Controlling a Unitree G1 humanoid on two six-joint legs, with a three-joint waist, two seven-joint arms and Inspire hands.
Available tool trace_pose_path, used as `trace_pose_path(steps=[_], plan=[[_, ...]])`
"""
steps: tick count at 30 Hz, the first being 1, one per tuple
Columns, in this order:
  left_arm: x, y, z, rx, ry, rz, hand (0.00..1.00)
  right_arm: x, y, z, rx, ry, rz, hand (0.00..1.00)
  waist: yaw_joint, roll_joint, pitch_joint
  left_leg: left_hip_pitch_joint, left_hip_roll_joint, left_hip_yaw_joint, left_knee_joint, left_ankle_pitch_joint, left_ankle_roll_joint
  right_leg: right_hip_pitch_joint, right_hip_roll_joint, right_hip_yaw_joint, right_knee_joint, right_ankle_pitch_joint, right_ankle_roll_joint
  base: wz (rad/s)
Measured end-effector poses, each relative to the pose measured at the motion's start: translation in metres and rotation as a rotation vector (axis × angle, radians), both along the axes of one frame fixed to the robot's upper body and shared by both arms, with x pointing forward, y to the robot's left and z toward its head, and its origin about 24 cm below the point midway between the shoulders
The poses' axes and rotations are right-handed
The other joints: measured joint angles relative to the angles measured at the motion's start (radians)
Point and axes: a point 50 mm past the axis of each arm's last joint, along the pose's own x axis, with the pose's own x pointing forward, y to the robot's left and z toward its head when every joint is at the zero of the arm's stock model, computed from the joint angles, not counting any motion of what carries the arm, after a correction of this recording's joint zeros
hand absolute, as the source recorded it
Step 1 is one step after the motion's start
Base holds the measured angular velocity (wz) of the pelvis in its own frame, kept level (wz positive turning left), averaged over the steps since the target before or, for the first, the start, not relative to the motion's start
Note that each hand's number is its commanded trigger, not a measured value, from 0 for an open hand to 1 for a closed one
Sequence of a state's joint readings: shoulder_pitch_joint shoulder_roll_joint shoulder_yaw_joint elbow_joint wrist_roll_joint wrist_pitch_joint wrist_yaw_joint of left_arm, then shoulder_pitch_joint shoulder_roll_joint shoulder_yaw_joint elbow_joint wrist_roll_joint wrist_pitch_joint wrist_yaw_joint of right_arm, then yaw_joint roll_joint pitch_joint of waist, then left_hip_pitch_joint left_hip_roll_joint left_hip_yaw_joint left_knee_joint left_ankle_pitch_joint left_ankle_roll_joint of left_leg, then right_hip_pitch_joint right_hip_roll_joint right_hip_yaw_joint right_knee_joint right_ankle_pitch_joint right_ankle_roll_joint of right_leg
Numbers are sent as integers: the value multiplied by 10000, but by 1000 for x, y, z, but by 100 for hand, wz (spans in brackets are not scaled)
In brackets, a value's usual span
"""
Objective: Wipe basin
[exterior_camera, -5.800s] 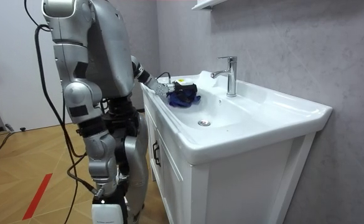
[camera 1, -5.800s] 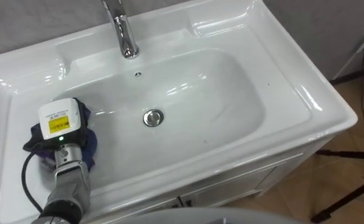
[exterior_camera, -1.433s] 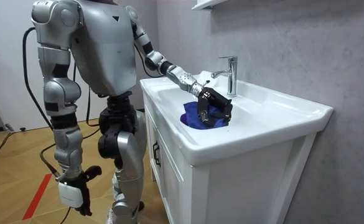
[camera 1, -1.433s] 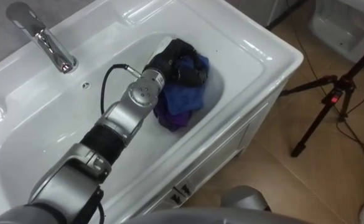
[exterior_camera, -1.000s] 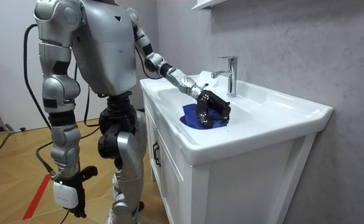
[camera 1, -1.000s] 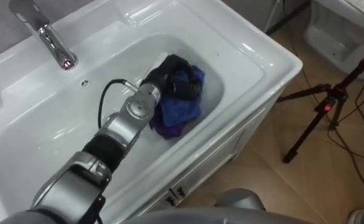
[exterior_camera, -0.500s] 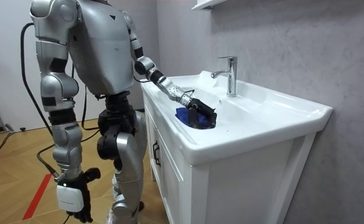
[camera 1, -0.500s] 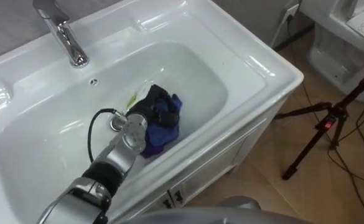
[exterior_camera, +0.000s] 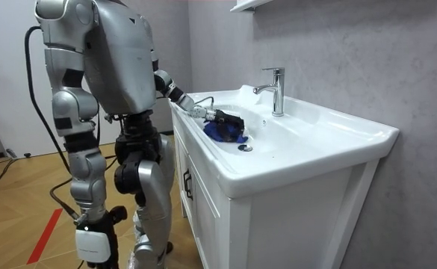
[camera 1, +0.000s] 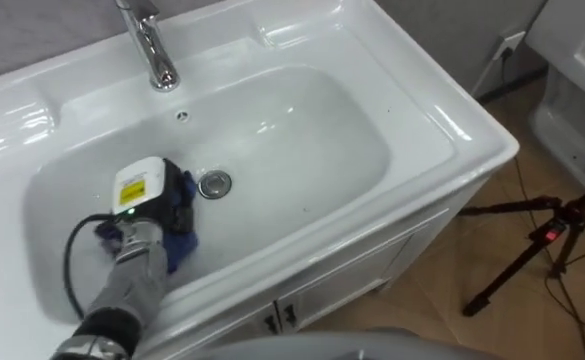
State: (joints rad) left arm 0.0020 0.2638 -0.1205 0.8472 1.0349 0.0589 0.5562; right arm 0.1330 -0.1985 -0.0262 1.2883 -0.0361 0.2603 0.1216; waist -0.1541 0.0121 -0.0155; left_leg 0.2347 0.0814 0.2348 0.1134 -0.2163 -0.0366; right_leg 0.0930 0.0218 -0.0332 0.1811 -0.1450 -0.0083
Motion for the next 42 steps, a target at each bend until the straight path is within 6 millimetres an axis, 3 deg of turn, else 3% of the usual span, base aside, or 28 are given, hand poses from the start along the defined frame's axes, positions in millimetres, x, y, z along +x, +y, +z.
trace_pose_path(steps=[7,17,21,29,38,42], plan=[[-15,5,-3,1685,217,-604,100,3,-14,4,-219,-227,-386,0,238,360,-101,214,8,-39,21,4,0,193,21,64,-104,-21,-26,-11],[-24,10,-5,1849,259,-275,100,10,-20,6,-382,-351,-545,0,352,658,-82,248,128,-348,37,5,0,238,127,-233,-117,-21,-82,-1],[-24,11,-4,1849,162,-183,100,12,-24,7,-716,-526,-657,0,490,785,-86,257,116,-613,48,5,0,276,127,-257,-116,-48,-127,6],[-20,13,-1,1480,-322,40,100,14,-24,7,-926,-1022,-1369,0,515,805,-72,135,112,-1372,62,6,-1,280,108,-535,-100,-146,-219,10],[-8,13,17,-60,-2115,1074,100,25,-23,6,-1067,-2007,-1484,0,520,799,10,-347,101,-1615,228,8,-7,102,19,-999,-126,-162,-226,16],[2,17,33,-936,-3308,1865,100,25,-23,6,-1153,-2041,-1484,0,524,758,121,-525,76,-1835,224,26,-41,29,-41,-1233,-100,-189,-197,20]])
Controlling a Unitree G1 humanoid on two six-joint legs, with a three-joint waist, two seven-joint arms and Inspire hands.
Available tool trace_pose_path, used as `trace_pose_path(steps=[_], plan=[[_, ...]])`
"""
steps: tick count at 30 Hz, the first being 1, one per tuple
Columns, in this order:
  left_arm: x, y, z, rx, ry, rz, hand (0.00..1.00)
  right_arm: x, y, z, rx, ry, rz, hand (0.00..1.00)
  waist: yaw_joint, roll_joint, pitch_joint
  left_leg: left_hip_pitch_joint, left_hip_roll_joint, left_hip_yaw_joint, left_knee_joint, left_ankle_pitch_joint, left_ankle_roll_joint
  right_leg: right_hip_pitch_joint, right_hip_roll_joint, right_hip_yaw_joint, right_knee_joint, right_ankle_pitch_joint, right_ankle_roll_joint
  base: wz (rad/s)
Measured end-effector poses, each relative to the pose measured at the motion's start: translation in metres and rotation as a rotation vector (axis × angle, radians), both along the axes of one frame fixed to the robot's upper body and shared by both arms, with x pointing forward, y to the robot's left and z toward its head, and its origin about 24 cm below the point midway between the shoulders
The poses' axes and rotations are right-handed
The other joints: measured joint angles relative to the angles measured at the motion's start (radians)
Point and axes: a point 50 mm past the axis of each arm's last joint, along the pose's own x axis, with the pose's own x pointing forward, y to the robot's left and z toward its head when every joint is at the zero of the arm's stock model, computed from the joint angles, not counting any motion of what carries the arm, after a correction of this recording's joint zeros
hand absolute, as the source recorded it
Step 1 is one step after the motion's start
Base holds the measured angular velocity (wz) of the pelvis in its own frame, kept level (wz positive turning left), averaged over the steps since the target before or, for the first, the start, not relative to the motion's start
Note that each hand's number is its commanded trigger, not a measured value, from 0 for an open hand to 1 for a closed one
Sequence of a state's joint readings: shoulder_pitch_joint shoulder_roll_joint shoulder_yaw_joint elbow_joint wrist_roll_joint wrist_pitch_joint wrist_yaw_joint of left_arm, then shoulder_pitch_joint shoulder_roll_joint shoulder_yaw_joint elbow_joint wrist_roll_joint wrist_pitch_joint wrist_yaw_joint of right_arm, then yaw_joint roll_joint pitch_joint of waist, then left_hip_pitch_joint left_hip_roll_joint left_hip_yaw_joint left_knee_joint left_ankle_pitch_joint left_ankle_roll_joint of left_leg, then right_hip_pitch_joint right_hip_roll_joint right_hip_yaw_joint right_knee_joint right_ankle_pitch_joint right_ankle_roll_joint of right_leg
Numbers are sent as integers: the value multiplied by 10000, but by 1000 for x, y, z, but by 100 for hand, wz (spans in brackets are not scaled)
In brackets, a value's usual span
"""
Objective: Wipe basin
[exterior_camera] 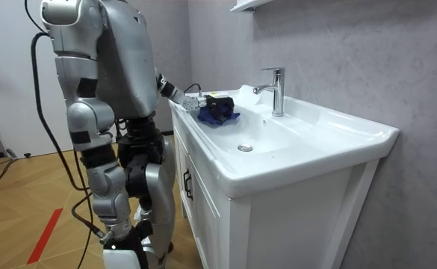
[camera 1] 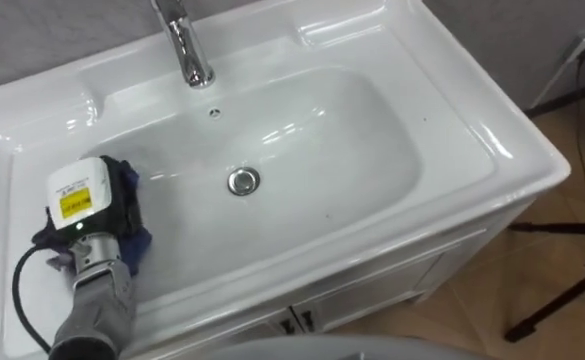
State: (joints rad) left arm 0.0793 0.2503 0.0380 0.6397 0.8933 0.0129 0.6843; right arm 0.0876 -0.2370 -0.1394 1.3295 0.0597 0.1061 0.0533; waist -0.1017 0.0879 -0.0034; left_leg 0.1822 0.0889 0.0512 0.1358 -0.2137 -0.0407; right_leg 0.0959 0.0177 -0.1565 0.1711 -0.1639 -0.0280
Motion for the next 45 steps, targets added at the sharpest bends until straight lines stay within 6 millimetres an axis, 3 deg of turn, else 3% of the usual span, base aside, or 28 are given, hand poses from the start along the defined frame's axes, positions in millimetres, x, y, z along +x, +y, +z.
trace_pose_path(steps=[10,22,29,35,45], plan=[[24,4,45,-549,-2294,49,100,-6,3,-2,-37,224,287,0,229,-12,39,-392,-125,-303,241,1,-2,-62,-194,-386,17,-49,65,15],[36,2,74,-315,-3424,-476,100,-1,5,-2,24,128,511,0,242,177,99,-394,-190,-376,252,1,-2,53,-269,-558,-29,-72,124,6],[38,2,82,-245,-3757,-512,100,-3,3,-1,5,250,508,0,270,197,77,-412,-293,-375,266,2,0,65,-382,-648,46,-112,206,5],[37,19,101,233,-4344,-170,100,-8,2,-1,176,336,515,0,372,166,63,-404,-325,-370,266,2,1,69,-417,-651,48,-108,227,0],[34,33,114,678,-4735,330,100,-12,1,-1,135,474,514,0,807,243,-11,-437,-342,-317,305,1,1,77,-446,-705,44,-105,254,2]])
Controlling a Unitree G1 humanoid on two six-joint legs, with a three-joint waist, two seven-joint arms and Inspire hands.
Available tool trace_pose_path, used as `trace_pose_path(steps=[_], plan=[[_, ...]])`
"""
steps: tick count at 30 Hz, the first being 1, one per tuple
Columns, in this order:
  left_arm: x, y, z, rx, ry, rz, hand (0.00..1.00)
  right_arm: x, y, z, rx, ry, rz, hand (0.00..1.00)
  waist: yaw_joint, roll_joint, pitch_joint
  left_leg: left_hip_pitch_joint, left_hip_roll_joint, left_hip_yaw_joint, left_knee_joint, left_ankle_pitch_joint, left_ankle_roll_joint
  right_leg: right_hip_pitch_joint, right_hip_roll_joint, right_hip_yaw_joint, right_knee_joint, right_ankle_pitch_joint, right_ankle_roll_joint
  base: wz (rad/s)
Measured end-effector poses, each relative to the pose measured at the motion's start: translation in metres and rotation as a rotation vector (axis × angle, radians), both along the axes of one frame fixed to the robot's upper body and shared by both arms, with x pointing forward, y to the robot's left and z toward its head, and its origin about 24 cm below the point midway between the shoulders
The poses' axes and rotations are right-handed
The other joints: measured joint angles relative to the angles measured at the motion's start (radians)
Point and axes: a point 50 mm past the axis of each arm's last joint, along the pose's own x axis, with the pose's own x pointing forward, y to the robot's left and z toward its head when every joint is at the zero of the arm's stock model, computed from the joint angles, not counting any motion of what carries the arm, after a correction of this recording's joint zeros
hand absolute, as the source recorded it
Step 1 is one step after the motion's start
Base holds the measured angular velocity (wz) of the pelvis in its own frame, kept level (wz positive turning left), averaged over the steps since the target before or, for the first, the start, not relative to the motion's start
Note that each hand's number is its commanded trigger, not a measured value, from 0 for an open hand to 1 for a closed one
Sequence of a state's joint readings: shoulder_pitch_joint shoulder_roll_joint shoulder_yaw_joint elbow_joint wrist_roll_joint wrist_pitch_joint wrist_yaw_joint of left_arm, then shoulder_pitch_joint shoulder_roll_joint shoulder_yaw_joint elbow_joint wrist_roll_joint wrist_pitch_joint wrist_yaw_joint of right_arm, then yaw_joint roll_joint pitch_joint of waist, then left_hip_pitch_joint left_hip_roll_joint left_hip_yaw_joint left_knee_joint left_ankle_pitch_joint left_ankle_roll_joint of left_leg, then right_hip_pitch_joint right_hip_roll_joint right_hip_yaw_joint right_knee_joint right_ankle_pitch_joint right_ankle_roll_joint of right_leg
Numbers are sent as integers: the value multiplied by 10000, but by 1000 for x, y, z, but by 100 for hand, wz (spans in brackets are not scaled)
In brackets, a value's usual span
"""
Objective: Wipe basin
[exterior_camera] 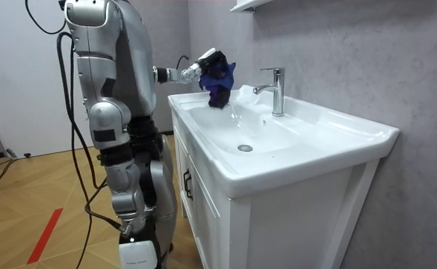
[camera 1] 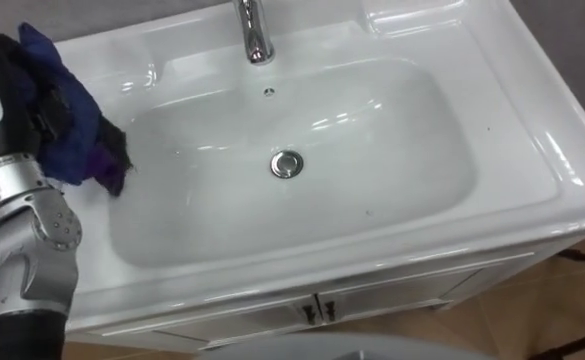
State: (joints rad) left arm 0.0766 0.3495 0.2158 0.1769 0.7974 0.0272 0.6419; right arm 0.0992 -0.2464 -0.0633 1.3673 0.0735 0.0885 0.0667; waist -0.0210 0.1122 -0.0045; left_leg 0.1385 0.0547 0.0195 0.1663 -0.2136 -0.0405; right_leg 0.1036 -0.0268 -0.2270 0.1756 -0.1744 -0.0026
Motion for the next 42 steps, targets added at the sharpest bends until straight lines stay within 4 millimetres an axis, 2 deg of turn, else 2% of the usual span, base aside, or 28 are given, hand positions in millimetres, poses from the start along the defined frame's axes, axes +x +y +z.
trace_pose_path(steps=[3,5,16,22,32,42], plan=[[-3,7,2,28,-66,420,100,0,0,0,-19,16,-18,0,6,74,-48,-34,-2,-56,3,1,1,-2,-12,-74,29,-4,6,9],[-4,10,4,51,-125,569,100,0,-1,0,-31,16,-8,0,25,90,-46,-31,-15,-83,4,1,2,-23,-35,-85,121,-55,21,7],[-6,14,4,67,-122,802,100,2,-2,1,-43,-19,28,0,409,103,2,-119,-91,-215,4,7,12,-43,-91,-101,102,-94,70,3],[-6,15,2,-27,165,837,100,3,-2,1,-16,-54,-28,0,415,50,38,-135,-99,-287,-7,7,12,-24,-105,-188,75,-98,76,5],[-19,16,-12,-236,982,1022,100,1,-1,1,137,-73,4,0,254,-6,67,-84,-129,-235,-16,7,12,-11,-149,-209,113,-105,90,0],[-26,2,-39,-595,2259,703,100,-2,-1,0,69,130,198,0,-31,-66,89,-45,-139,-234,4,16,26,95,-159,-244,94,-114,104,3]])
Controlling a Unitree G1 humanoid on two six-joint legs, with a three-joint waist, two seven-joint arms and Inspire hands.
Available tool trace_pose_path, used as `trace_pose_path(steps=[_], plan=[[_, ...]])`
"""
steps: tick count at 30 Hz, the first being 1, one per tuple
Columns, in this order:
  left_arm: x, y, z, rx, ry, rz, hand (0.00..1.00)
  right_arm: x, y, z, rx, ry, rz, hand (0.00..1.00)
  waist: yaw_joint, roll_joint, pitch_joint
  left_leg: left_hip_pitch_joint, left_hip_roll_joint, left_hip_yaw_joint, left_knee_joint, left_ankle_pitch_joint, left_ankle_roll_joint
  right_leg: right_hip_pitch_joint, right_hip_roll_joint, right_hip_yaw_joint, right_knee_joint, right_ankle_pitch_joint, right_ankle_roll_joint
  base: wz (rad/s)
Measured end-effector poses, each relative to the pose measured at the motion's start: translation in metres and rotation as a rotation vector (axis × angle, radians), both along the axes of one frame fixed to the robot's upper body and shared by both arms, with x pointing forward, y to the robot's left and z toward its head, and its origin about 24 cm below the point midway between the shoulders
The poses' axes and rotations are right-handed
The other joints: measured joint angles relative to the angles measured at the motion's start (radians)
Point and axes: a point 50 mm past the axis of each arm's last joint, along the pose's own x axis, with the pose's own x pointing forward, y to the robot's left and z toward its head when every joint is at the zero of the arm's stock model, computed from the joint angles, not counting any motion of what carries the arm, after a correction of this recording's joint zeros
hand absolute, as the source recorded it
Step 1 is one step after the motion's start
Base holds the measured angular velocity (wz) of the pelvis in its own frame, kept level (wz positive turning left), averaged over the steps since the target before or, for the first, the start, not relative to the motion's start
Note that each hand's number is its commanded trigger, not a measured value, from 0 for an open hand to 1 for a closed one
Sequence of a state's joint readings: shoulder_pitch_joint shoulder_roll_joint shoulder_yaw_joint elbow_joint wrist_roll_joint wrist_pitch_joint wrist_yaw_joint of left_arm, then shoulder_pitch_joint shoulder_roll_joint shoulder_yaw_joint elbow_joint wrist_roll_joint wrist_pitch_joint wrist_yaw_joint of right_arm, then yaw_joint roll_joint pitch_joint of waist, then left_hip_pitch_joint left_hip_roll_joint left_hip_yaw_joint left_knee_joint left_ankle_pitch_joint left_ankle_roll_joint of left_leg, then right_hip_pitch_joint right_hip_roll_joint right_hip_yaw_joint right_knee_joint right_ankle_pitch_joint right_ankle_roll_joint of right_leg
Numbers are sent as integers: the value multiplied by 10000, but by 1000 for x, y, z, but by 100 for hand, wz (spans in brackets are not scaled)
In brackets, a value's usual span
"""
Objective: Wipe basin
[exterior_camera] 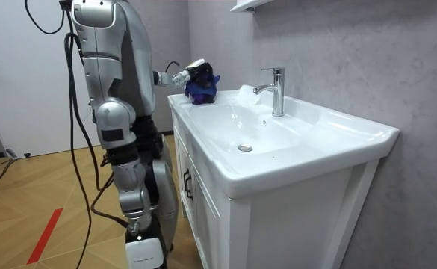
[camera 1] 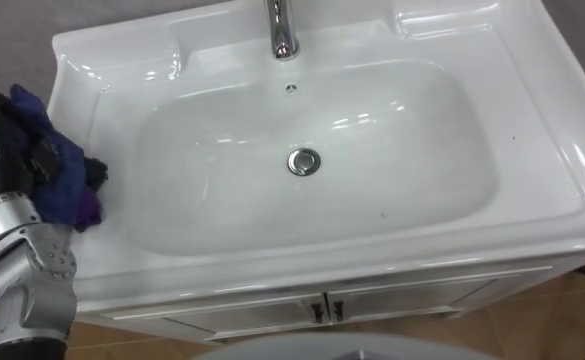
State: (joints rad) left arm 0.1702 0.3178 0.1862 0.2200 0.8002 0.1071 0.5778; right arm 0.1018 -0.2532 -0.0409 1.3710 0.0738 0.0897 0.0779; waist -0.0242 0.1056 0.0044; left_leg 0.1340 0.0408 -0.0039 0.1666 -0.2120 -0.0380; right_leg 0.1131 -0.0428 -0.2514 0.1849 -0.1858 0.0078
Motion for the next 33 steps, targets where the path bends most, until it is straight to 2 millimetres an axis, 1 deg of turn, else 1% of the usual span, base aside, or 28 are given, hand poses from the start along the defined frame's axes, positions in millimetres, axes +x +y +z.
trace_pose_path(steps=[3,4,5,6,7,8,9,15,21,27,30,33], plan=[[0,-2,-2,-37,123,-12,100,-2,0,0,11,144,-49,0,-42,-29,2,7,0,0,1,2,3,-6,2,17,6,0,0,0],[0,-2,-3,-18,188,25,91,-3,0,0,17,197,-69,0,-42,-32,-3,16,0,3,0,2,3,-1,2,22,8,0,0,0],[0,-2,-4,11,238,34,65,-3,0,0,20,230,-81,0,-45,-36,-6,17,0,3,-1,2,3,0,2,23,9,0,0,0],[-1,-2,-6,79,364,52,65,-5,0,0,26,304,-104,0,-51,-70,-11,16,0,4,-3,2,3,-2,2,23,10,0,0,0],[-2,-1,-8,74,461,89,9,-6,0,0,34,393,-131,0,-56,-88,-32,16,0,5,-3,2,3,-1,2,23,10,0,0,0],[-3,-1,-9,68,495,116,0,-7,0,0,37,419,-140,0,-56,-100,-39,16,0,6,-3,2,3,1,2,22,9,0,0,0],[-3,-1,-9,76,533,166,0,-8,0,0,38,444,-148,0,-61,-88,-61,20,0,6,-3,2,3,3,2,23,8,0,0,0],[-4,1,-11,101,663,358,0,-8,0,0,13,484,-159,0,-57,-125,-48,121,-1,18,-18,2,3,85,3,46,2,1,1,0],[-4,1,-10,123,635,375,0,-9,0,0,27,507,-170,0,-54,-29,-77,111,-3,17,-4,2,3,82,1,45,-5,-1,1,0],[-5,1,-8,448,390,422,0,-10,0,0,1,553,-144,0,-49,57,-80,115,-3,17,1,2,4,77,0,50,8,-4,3,0],[-5,1,-7,533,236,454,0,-11,-1,0,-13,558,-143,0,-47,86,-66,116,-3,17,0,2,3,76,0,50,8,-6,4,0],[-4,1,-7,524,189,403,0,-11,-1,0,-7,559,-145,0,-51,73,-26,114,-6,17,-2,2,3,76,-3,47,7,-9,9,0]])
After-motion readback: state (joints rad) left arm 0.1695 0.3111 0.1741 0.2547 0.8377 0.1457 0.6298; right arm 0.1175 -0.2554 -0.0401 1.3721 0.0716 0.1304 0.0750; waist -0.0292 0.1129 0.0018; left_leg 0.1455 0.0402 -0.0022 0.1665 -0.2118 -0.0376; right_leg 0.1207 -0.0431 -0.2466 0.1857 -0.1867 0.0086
